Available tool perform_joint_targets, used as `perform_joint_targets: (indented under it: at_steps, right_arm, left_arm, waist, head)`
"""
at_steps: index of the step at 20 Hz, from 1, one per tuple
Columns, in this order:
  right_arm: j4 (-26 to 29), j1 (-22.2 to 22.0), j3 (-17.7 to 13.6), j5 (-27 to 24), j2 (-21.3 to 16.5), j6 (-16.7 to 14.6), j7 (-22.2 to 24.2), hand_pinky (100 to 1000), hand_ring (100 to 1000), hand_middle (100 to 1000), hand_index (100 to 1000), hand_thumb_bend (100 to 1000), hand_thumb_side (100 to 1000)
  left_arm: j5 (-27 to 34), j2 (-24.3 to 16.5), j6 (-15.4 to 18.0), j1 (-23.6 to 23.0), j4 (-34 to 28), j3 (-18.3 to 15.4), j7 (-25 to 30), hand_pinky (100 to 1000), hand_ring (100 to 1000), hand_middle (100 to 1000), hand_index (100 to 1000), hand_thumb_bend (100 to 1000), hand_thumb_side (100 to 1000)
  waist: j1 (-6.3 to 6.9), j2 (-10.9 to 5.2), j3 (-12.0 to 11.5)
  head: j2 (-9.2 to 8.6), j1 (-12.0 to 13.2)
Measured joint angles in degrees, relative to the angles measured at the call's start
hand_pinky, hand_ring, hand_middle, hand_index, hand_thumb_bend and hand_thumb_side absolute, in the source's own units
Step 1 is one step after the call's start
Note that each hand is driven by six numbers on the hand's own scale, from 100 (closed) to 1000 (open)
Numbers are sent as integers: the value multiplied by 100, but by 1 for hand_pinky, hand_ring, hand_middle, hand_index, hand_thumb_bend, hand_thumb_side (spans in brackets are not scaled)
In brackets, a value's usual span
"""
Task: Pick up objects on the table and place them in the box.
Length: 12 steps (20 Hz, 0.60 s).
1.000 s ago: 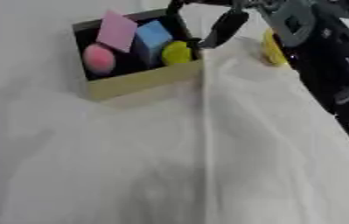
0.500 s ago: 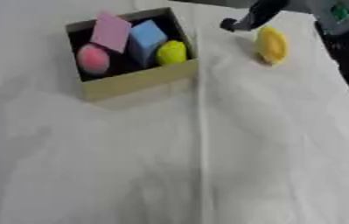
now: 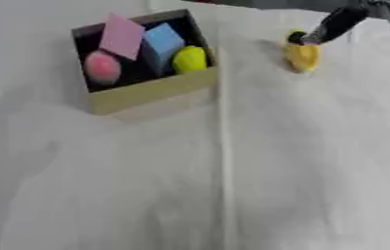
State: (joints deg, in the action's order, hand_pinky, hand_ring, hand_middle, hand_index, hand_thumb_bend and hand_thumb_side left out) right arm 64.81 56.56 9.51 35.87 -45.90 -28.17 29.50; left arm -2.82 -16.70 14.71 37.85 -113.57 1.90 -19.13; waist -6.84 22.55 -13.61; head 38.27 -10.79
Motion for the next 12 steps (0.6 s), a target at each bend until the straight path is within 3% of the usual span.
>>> perform_joint_targets:
  at_steps: [12]
  right_arm:
    - [-694, 25, -131, 580, 59, 53, -142, 859, 905, 840, 907, 404, 261]
  left_arm:
    - [-1, -2, -6, -1, 0, 0, -2, 712, 731, 669, 798, 517, 513]
  waist:
    - [34, 30, -5]
  head:
    - [-80, 19]
